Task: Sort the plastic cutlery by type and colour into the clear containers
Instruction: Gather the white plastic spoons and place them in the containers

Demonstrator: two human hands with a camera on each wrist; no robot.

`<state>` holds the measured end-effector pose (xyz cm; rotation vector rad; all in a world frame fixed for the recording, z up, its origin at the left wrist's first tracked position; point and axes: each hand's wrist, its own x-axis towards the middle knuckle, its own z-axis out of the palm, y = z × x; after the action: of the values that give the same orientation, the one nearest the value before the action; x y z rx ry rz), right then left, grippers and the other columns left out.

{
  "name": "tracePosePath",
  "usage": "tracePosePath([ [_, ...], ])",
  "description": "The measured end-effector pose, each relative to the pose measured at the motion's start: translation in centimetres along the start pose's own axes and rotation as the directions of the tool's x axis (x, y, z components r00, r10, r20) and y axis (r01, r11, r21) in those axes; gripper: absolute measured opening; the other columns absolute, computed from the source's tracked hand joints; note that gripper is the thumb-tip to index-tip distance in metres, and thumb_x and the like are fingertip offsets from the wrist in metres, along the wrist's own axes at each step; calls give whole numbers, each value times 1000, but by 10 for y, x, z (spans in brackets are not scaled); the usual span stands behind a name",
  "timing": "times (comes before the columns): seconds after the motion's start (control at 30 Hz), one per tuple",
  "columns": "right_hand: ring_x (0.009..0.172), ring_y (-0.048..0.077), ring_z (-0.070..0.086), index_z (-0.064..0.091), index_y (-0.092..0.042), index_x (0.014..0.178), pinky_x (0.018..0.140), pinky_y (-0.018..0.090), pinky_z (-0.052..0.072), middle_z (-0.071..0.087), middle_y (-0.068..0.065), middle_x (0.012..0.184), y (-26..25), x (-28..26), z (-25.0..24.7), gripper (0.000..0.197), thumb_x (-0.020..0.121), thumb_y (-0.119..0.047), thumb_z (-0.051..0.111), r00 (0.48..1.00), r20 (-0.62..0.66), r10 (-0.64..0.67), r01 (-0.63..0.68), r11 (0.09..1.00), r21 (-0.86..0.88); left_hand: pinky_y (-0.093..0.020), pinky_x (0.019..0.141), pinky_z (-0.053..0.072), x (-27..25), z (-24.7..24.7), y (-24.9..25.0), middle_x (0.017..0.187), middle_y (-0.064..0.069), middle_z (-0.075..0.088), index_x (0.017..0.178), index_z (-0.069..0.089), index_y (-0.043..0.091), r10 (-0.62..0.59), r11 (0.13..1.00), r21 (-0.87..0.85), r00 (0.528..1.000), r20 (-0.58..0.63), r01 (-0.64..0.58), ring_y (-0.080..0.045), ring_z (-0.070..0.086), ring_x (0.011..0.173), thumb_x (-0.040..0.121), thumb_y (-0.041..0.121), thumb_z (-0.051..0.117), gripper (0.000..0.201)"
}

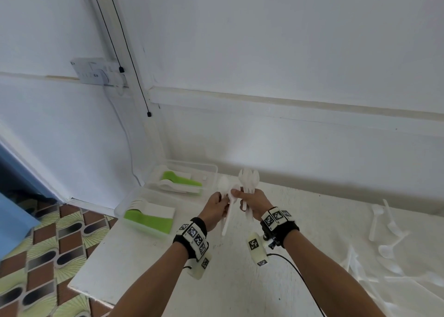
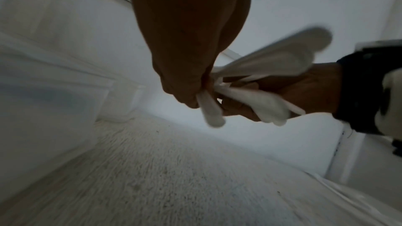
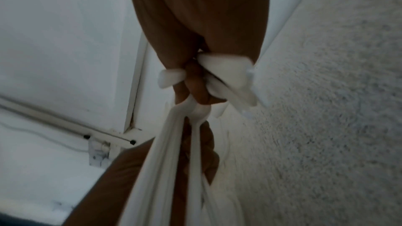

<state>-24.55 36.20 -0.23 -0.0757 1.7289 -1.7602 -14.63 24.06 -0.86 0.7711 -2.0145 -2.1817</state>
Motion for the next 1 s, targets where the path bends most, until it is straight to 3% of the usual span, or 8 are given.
tracePosePath([
  [0.13, 45, 14, 45, 64, -7, 80, 44, 26, 41, 53, 5, 59, -1, 2, -7, 19, 84, -12, 82, 994, 83, 78, -84, 993, 76, -24, 57, 43, 0, -6, -2, 76, -7, 51, 95, 49, 7, -20, 981, -192, 997, 72, 34, -12, 50, 61, 105, 23, 50, 19],
  [0.23, 47, 14, 45, 68, -5, 92, 45, 26, 42, 58, 6, 67, -2, 0, -11, 19, 83, -14, 83, 988, 146, 55, -62, 997, 45, -23, 44, 34, -3, -7, 4, 83, -5, 54, 107, 47, 6, -105, 948, -294, 991, 78, 124, -12, 43, 50, 108, 22, 42, 18],
  [0.4, 51, 15, 48, 72, -5, 99, 51, 26, 46, 66, 8, 79, -4, 0, -11, 22, 82, -12, 83, 994, 90, -56, 49, 995, 82, -19, 39, 29, -7, -7, 9, 83, -3, 48, 100, 48, 8, -153, 970, -167, 976, 154, 178, -10, 39, 50, 110, 35, 36, 31],
  [0.57, 53, 15, 52, 70, -1, 100, 54, 28, 47, 63, 8, 74, 1, 1, -10, 27, 82, -16, 84, 994, 90, -59, 46, 990, 134, -25, 61, 43, -12, -1, 17, 83, 0, 61, 97, 60, 14, -211, 977, 36, 946, 247, 209, -14, 55, 69, 102, 65, 28, 61],
  [0.7, 74, 26, 68, 67, 2, 113, 64, 34, 56, 70, 16, 90, 6, 1, -7, 40, 83, -19, 83, 984, 170, -44, 10, 981, 194, -30, 69, 47, -15, 1, 14, 82, -3, 60, 104, 54, 11, -173, 984, 45, 894, 412, 170, -16, 55, 72, 106, 41, 46, 32],
  [0.8, 76, 25, 69, 65, 1, 118, 67, 35, 57, 71, 17, 98, 5, -2, -7, 43, 85, -21, 82, 985, 168, -46, 20, 988, 154, -40, 79, 57, -16, -4, 9, 74, -3, 52, 91, 58, 11, -175, 967, -82, 859, 481, 243, -18, 57, 67, 103, 31, 56, 24],
  [0.93, 57, 12, 53, 68, -7, 107, 53, 27, 45, 63, 5, 86, 5, -1, -9, 27, 94, -31, 72, 992, 76, -104, 107, 993, -46, -21, 46, 39, -14, -11, 6, 64, 3, 44, 80, 49, 18, -207, 943, -194, 933, 293, 270, -7, 36, 46, 101, 30, 59, 27],
  [1.0, 53, 12, 49, 64, -9, 99, 47, 26, 42, 59, 3, 81, 7, -1, -9, 24, 98, -33, 66, 987, 90, -135, 145, 983, -114, -21, 43, 31, -8, -15, 4, 66, 1, 42, 85, 44, 16, -226, 928, -243, 945, 235, 282, -10, 35, 49, 106, 35, 49, 29],
])
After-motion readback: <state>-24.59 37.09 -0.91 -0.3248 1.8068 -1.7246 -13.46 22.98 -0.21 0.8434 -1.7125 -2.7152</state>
